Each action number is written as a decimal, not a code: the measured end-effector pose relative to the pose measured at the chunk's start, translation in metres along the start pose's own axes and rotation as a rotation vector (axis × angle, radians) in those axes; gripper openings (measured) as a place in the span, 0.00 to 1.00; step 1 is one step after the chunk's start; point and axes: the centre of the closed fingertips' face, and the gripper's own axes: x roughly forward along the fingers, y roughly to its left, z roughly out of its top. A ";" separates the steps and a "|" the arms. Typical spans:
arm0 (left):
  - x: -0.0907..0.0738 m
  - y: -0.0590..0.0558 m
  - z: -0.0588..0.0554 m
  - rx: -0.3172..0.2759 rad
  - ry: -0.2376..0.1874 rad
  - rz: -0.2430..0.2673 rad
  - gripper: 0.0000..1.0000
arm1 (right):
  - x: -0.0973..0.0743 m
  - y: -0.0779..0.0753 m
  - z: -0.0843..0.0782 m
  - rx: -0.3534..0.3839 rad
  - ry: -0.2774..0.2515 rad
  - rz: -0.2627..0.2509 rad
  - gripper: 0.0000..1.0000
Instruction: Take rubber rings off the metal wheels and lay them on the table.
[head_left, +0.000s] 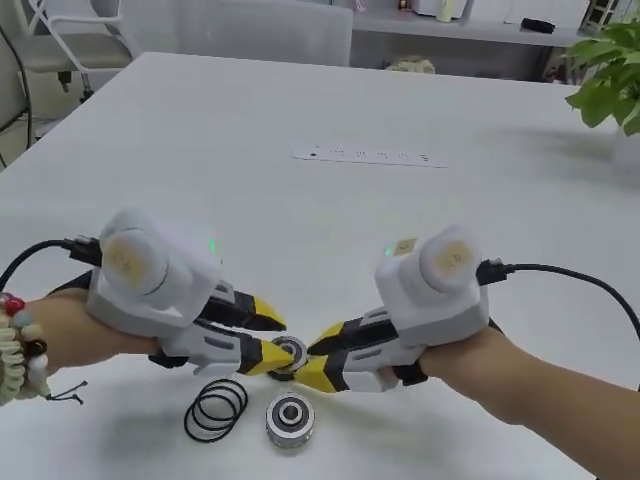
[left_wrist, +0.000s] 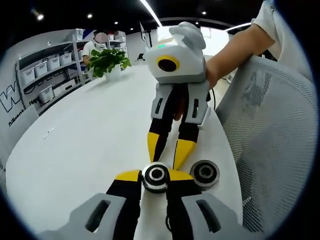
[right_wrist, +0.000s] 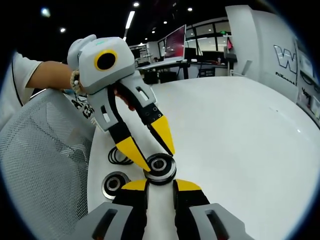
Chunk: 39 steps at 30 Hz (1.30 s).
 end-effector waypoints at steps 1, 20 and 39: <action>0.000 0.002 -0.001 0.004 -0.003 0.000 0.11 | 0.000 0.000 0.000 -0.001 -0.002 0.002 0.16; -0.001 -0.003 0.000 -0.079 -0.030 -0.006 0.07 | 0.000 -0.002 -0.003 -0.043 0.017 -0.008 0.02; -0.001 -0.003 0.000 -0.075 -0.047 0.004 0.08 | -0.009 -0.011 0.008 0.253 -0.061 -0.002 0.00</action>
